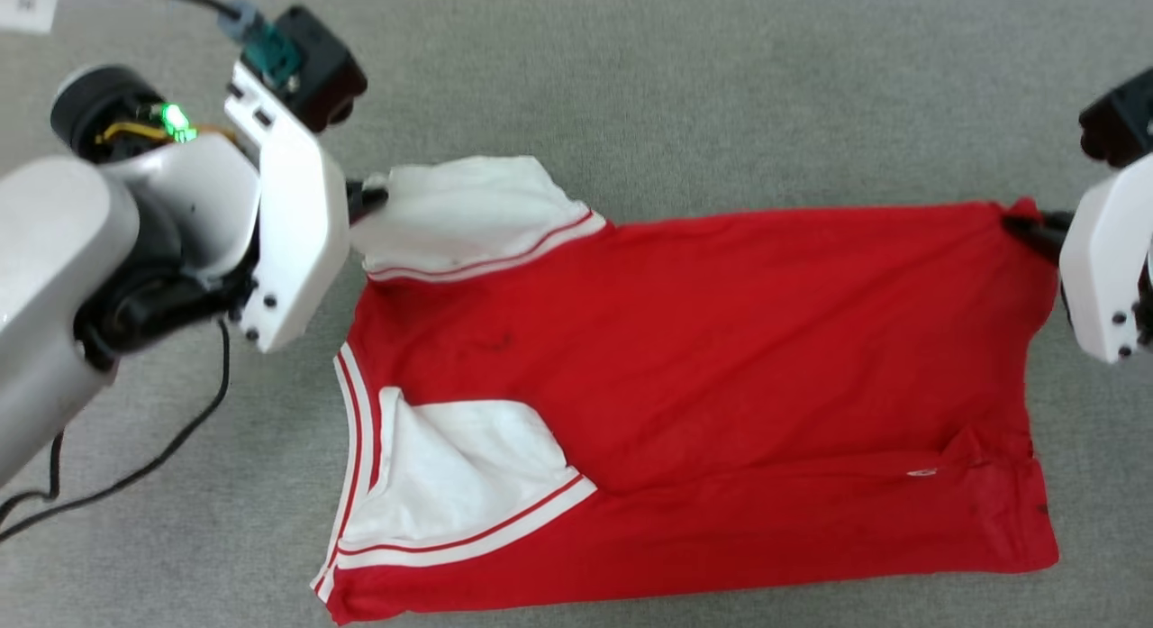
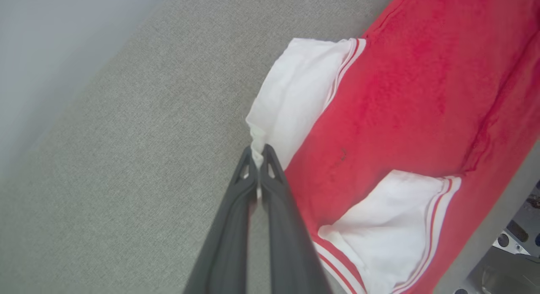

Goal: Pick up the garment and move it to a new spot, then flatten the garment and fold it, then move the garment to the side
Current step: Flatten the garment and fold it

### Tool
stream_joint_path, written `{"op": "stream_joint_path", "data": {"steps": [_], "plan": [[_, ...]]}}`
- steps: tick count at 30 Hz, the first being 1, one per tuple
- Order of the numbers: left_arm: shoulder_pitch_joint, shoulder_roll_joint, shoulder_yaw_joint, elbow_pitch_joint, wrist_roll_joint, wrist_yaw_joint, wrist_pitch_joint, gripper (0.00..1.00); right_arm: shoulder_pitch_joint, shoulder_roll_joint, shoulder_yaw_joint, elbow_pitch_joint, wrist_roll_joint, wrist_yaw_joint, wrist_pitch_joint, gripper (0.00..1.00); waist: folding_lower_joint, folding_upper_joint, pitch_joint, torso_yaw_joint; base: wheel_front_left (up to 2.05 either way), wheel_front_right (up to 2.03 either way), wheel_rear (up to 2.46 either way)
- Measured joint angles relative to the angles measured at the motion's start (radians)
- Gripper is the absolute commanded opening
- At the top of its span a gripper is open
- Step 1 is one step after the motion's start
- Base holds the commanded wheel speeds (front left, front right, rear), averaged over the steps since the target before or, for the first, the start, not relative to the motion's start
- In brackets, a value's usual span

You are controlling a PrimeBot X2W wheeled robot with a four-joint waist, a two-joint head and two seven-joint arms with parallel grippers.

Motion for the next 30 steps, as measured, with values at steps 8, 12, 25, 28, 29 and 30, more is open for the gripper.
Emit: {"op": "stream_joint_path", "data": {"steps": [8, 12, 25, 28, 29, 30], "plan": [[0.173, 0.1, -0.037, -0.156, -0.031, 0.071, -0.06, 0.0, 0.152, -0.038, 0.013, -0.053, 0.015, 0.0, -0.079, 0.0, 0.0, 0.0, -0.09, 0.008, 0.0, 0.0, 0.0], [0.275, 0.143, -0.07, -0.212, -0.051, 0.111, -0.097, 0.0, 0.242, -0.051, 0.008, -0.079, 0.021, 0.0, -0.114, 0.0, 0.0, 0.0, -0.122, 0.011, 0.0, 0.0, 0.0], [0.536, 0.147, -0.132, -0.206, -0.085, 0.161, -0.208, 0.0, 0.468, -0.052, -0.047, -0.085, 0.036, 0.0, -0.133, 0.0, 0.0, 0.0, -0.125, 0.018, 0.0, 0.0, 0.0], [0.565, 0.119, -0.137, -0.169, -0.086, 0.16, -0.216, 0.0, 0.479, -0.026, -0.033, -0.06, 0.022, 0.0, -0.119, 0.0, 0.0, 0.0, -0.118, 0.014, 0.0, 0.0, 0.0], [0.57, 0.108, -0.138, -0.158, -0.083, 0.161, -0.222, 0.0, 0.481, -0.015, -0.033, -0.054, 0.023, 0.0, -0.12, 0.02, 0.0, 0.0, -0.117, 0.013, 0.0, 0.0, 0.0], [0.571, 0.101, -0.138, -0.147, -0.073, 0.163, -0.227, 0.41, 0.48, -0.005, -0.04, -0.045, 0.023, 0.0, -0.124, 0.27, 0.0, 0.0, -0.117, 0.012, 0.0, 0.0, 0.0]]}}
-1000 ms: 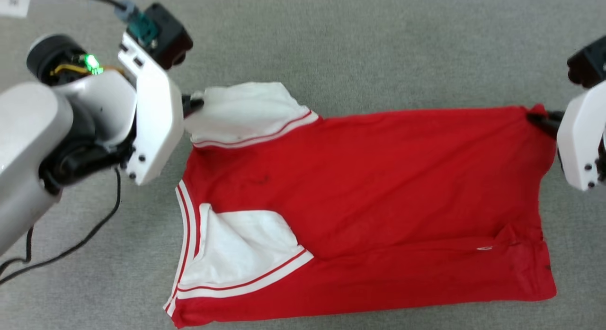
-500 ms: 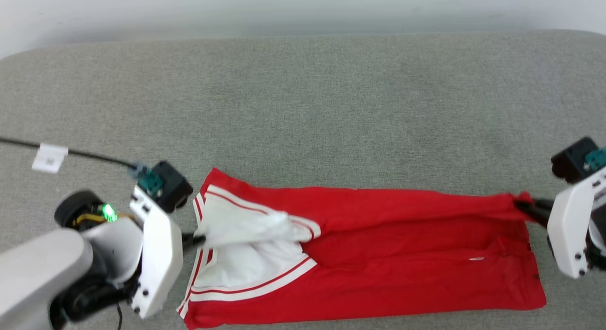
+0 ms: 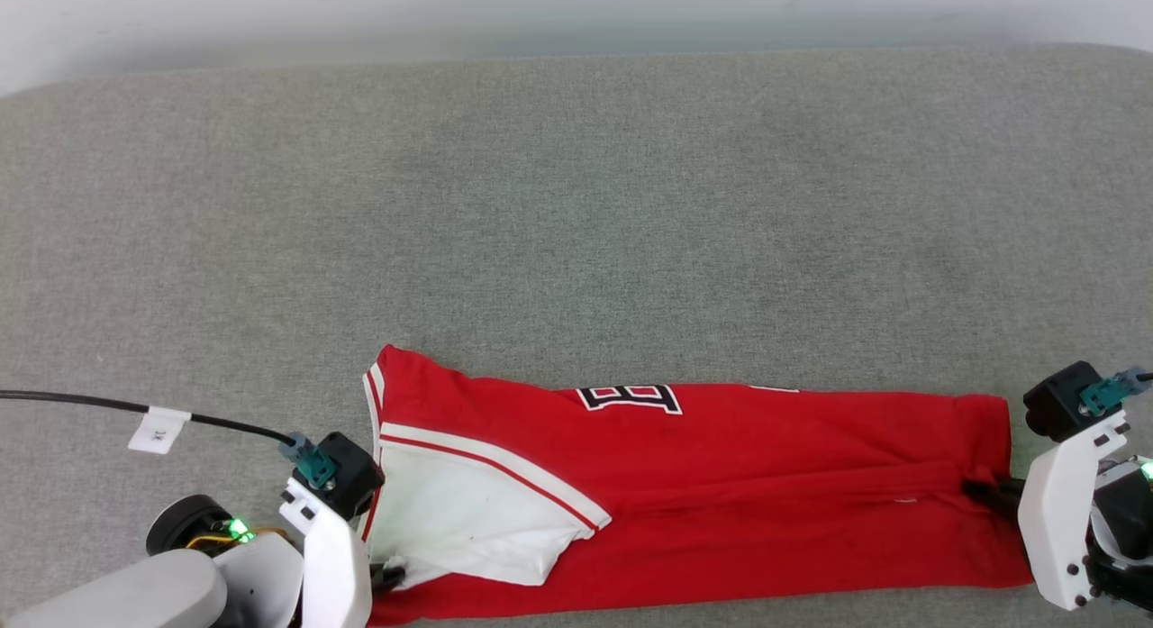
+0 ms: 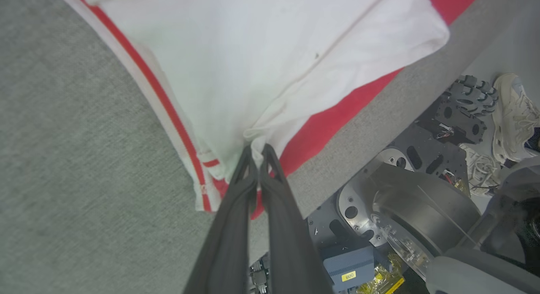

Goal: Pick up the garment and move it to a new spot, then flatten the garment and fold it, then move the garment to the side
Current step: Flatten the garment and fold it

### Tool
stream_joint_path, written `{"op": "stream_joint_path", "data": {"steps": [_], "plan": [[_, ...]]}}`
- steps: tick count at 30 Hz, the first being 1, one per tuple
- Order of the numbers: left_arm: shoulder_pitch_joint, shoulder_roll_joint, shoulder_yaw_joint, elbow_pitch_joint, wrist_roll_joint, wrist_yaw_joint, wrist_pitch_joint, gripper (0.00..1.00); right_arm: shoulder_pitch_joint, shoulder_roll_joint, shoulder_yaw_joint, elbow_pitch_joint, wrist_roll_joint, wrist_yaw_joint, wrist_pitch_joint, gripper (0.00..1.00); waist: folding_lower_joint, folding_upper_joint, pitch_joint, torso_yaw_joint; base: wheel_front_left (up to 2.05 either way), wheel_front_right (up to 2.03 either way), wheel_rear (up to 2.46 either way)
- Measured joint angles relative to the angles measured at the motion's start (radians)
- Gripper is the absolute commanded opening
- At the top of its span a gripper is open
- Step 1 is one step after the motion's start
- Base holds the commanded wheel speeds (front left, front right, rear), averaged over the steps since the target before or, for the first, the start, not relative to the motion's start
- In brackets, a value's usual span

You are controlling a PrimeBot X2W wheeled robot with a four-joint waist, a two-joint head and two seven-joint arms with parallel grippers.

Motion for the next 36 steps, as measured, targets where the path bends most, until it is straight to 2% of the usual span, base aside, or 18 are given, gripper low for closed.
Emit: {"op": "stream_joint_path", "data": {"steps": [1, 2, 6, 9, 16, 22, 26, 31, 36], "plan": [[0.0, -0.005, 0.0, 0.007, 0.011, 0.0, -0.01, 1.0, 0.0, 0.006, -0.006, 0.005, 0.0, 0.0, -0.007, 0.89, 0.0, 0.0, -0.001, -0.001, 0.0, 0.0, 0.0], [0.002, -0.008, 0.001, 0.012, 0.016, 0.002, -0.024, 1.0, 0.0, 0.009, -0.008, 0.006, 0.0, 0.0, -0.01, 1.0, 0.0, 0.0, -0.004, -0.002, 0.0, 0.0, 0.0], [0.009, 0.007, 0.016, 0.007, 0.041, 0.016, -0.089, 1.0, 0.0, -0.007, -0.036, -0.002, -0.018, 0.0, -0.052, 1.0, 0.0, 0.0, -0.026, -0.004, 0.0, 0.0, 0.0], [0.01, 0.009, 0.05, 0.009, 0.074, 0.039, -0.18, 1.0, 0.007, -0.027, -0.085, -0.02, -0.019, 0.0, -0.1, 1.0, 0.0, 0.0, -0.046, -0.001, 0.0, 0.0, 0.0], [0.024, -0.031, 0.136, 0.056, 0.154, 0.167, -0.437, 1.0, 0.062, -0.039, -0.252, -0.067, -0.011, 0.0, -0.175, 1.0, 0.0, 0.0, -0.074, 0.007, 0.0, 0.0, 0.0], [0.046, -0.085, 0.219, 0.097, 0.211, 0.286, -0.665, 1.0, 0.156, 0.0, -0.443, -0.044, -0.02, 0.0, -0.209, 1.0, 0.0, 0.0, -0.069, 0.018, 0.0, 0.0, 0.0], [0.07, -0.119, 0.283, 0.112, 0.245, 0.361, -0.713, 1.0, 0.222, 0.058, -0.537, -0.03, -0.015, 0.0, -0.213, 1.0, 0.0, 0.0, -0.063, 0.024, 0.0, 0.0, 0.0], [0.13, -0.179, 0.409, 0.099, 0.341, 0.45, -0.722, 1.0, 0.276, 0.145, -0.579, -0.025, -0.005, 0.0, -0.206, 1.0, 0.0, 0.0, -0.054, 0.03, 0.0, 0.0, 0.0], [0.242, -0.258, 0.549, 0.079, 0.477, 0.489, -0.724, 1.0, 0.294, 0.221, -0.579, -0.007, 0.023, 0.0, -0.178, 1.0, 0.0, 0.0, -0.042, 0.04, 0.0, 0.0, 0.0]]}}
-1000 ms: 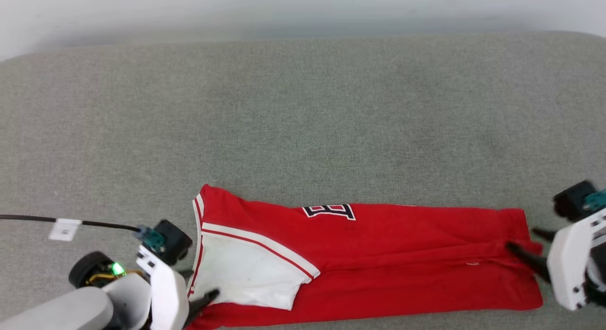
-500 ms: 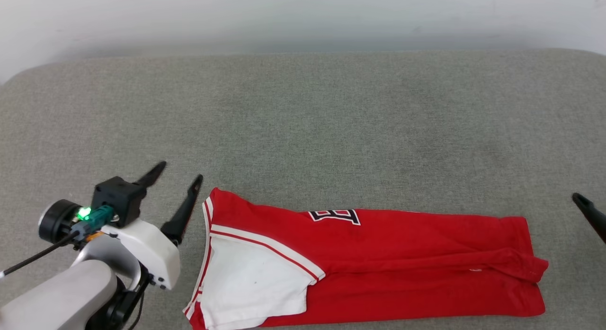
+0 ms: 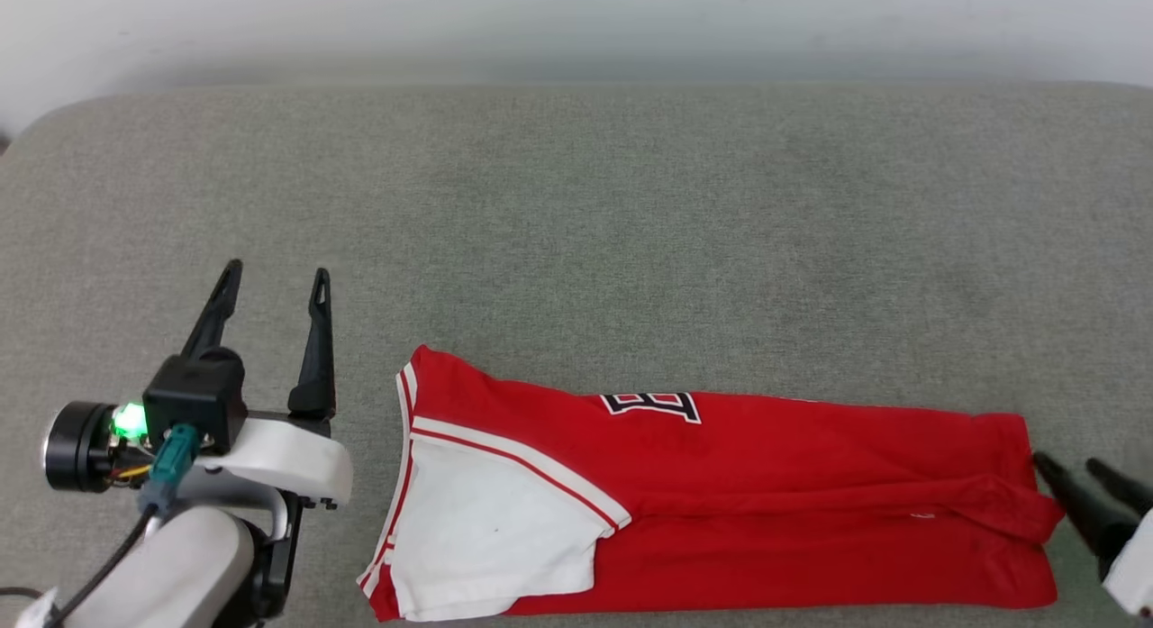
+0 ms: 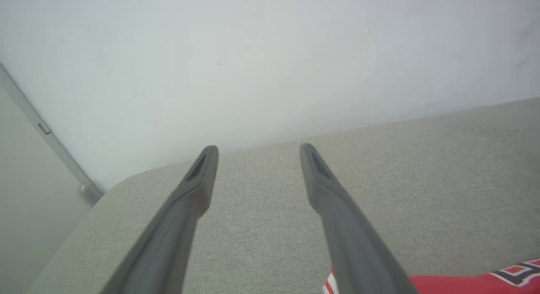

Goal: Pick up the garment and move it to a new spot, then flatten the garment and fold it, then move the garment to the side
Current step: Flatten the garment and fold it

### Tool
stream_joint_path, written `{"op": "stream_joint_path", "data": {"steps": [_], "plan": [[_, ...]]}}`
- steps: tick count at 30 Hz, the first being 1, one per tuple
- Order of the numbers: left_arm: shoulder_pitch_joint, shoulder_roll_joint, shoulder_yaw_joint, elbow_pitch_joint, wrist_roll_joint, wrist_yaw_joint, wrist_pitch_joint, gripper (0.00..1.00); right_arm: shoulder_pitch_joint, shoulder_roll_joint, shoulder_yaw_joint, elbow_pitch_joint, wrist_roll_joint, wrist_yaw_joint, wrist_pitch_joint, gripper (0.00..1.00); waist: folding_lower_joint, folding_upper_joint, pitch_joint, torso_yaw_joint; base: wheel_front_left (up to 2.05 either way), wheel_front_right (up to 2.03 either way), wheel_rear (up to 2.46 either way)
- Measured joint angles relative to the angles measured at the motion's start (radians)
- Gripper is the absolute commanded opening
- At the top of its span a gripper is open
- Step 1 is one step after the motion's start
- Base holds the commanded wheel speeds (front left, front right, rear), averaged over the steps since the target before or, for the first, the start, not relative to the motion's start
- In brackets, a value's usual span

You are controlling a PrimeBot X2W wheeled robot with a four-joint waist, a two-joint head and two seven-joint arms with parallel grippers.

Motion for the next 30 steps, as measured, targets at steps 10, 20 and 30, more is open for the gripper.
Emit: {"op": "stream_joint_path", "data": {"steps": [10, 20, 30], "plan": [[0.196, -0.185, 0.247, 0.002, 0.23, -0.043, 0.0, 1.0, 0.011, 0.055, 0.083, 0.07, 0.033, 0.0, 0.06, 1.0, 0.0, 0.0, 0.021, 0.027, 0.0, 0.0, 0.0], [0.32, -0.359, 0.423, 0.001, 0.416, -0.136, 0.0, 1.0, -0.023, 0.04, 0.183, 0.091, 0.055, -0.006, 0.094, 0.88, -0.0001, 0.0, 0.021, 0.038, 0.0, 0.0, 0.0], [0.402, -0.476, 0.519, -0.016, 0.553, -0.209, 0.0, 1.0, -0.065, 0.012, 0.222, 0.135, 0.038, 0.001, 0.077, 0.0, 0.0, 0.0, -0.003, 0.04, 0.0, 0.0, 0.0]]}}
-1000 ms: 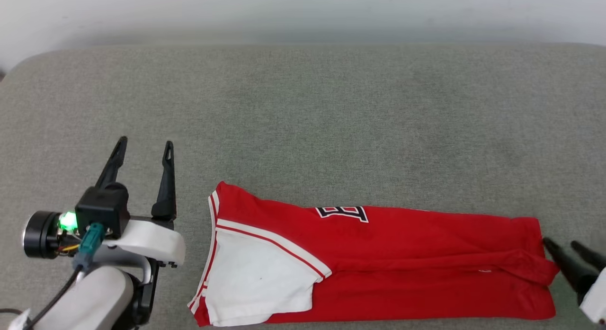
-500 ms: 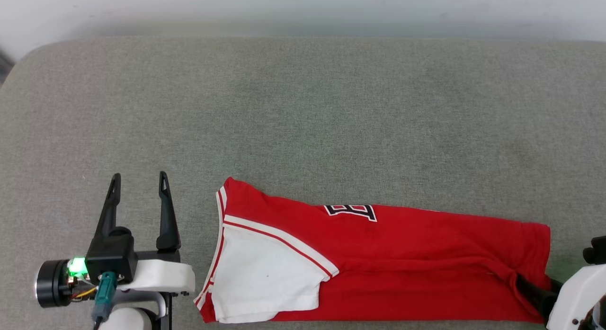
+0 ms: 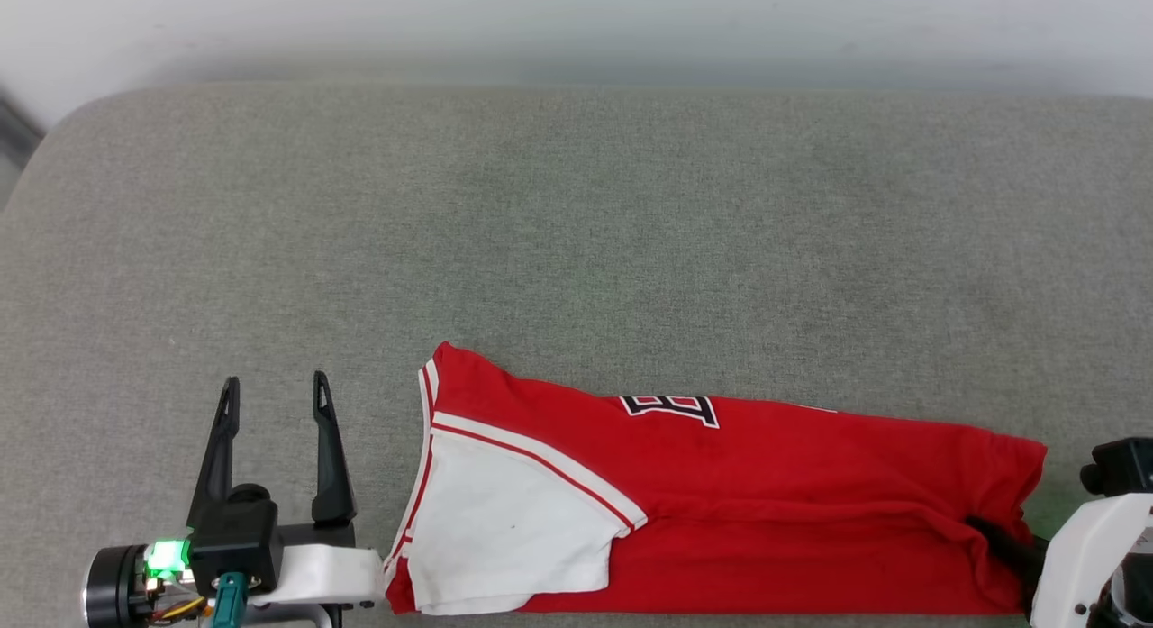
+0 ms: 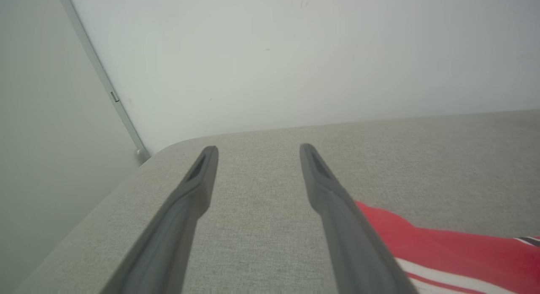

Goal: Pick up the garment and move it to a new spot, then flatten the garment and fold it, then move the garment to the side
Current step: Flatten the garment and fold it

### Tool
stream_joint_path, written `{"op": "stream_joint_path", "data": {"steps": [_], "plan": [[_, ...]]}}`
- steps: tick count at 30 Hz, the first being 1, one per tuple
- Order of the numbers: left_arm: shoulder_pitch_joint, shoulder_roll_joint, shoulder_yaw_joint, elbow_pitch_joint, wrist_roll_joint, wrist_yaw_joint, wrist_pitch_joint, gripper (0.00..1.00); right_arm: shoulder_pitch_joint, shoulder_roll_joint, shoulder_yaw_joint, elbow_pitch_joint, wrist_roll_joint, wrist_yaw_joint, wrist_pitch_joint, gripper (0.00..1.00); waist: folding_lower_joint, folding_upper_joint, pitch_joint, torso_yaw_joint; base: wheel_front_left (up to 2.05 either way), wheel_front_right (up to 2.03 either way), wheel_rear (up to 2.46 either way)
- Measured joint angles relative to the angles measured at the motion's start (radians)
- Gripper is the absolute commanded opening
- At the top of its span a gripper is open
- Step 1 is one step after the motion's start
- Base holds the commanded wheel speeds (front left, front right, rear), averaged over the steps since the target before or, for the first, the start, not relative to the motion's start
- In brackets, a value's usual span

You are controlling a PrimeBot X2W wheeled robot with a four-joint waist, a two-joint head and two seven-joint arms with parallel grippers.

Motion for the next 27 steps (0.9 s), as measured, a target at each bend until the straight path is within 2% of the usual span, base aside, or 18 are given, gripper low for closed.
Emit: {"op": "stream_joint_path", "data": {"steps": [5, 9, 10, 16, 21, 27], "plan": [[0.025, -0.03, 0.027, -0.003, 0.028, -0.029, 0.0, 1.0, -0.012, -0.044, -0.002, 0.006, 0.0, 0.0, 0.007, 0.0, 0.0001, 0.0, -0.015, 0.0, 0.0, 0.0, 0.0], [0.04, -0.049, 0.044, -0.003, 0.049, -0.055, 0.0, 1.0, -0.015, -0.119, -0.036, 0.026, -0.005, 0.0, 0.022, 0.0, 0.0001, 0.0, -0.028, 0.0, 0.0, 0.0, 0.0], [0.047, -0.057, 0.053, -0.003, 0.06, -0.065, 0.0, 1.0, -0.018, -0.158, -0.053, 0.051, -0.02, 0.0, 0.036, 0.0, 0.0001, 0.0, -0.034, 0.0, 0.0, 0.0, 0.0], [0.061, -0.071, 0.069, 0.002, 0.079, -0.085, 0.0, 1.0, -0.033, -0.201, -0.067, 0.077, -0.029, 0.0, 0.089, 0.0, 0.0001, 0.0, -0.05, -0.005, 0.0, 0.0, 0.0], [0.074, -0.077, 0.077, 0.013, 0.092, -0.104, 0.0, 1.0, -0.037, -0.221, -0.045, -0.024, -0.018, -0.001, 0.157, 0.0, 0.0001, 0.0, -0.067, -0.007, 0.0, 0.0, 0.0], [0.077, -0.084, 0.091, 0.019, 0.103, -0.114, 0.0, 1.0, -0.019, -0.214, -0.008, -0.252, 0.018, -0.001, 0.212, 0.0, 0.0001, 0.0, -0.07, -0.009, 0.0, 0.0, 0.0]]}}
